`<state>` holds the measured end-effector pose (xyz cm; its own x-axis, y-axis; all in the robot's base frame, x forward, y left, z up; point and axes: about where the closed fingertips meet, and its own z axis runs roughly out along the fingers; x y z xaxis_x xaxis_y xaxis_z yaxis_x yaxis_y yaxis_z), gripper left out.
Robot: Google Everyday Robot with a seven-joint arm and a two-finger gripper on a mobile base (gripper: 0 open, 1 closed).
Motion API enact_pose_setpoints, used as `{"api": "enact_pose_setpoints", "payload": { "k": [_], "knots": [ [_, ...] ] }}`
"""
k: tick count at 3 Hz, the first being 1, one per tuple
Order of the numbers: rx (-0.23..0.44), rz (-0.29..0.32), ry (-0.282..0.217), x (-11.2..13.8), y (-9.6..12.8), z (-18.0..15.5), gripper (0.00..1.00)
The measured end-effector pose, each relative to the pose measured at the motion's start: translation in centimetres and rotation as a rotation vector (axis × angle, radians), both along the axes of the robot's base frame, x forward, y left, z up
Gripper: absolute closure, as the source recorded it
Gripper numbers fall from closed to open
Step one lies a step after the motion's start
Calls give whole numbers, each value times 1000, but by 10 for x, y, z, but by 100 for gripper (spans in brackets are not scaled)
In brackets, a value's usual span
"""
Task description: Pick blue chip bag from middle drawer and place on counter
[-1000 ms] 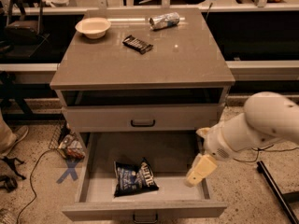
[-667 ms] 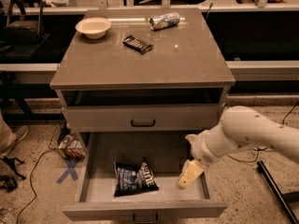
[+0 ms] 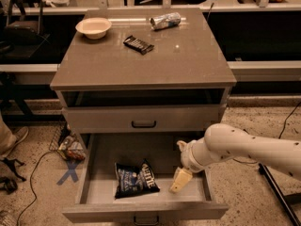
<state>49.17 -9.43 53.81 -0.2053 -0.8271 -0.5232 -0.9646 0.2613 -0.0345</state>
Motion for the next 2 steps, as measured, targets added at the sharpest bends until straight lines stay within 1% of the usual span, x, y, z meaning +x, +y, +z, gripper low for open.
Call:
{"api": "enact_pose_setpoints", "payload": {
  "k": [1, 2],
  "knots": [
    [0, 13, -9, 2, 8, -11, 0],
    [-3, 101, -54, 6, 40, -38, 0]
  ]
}}
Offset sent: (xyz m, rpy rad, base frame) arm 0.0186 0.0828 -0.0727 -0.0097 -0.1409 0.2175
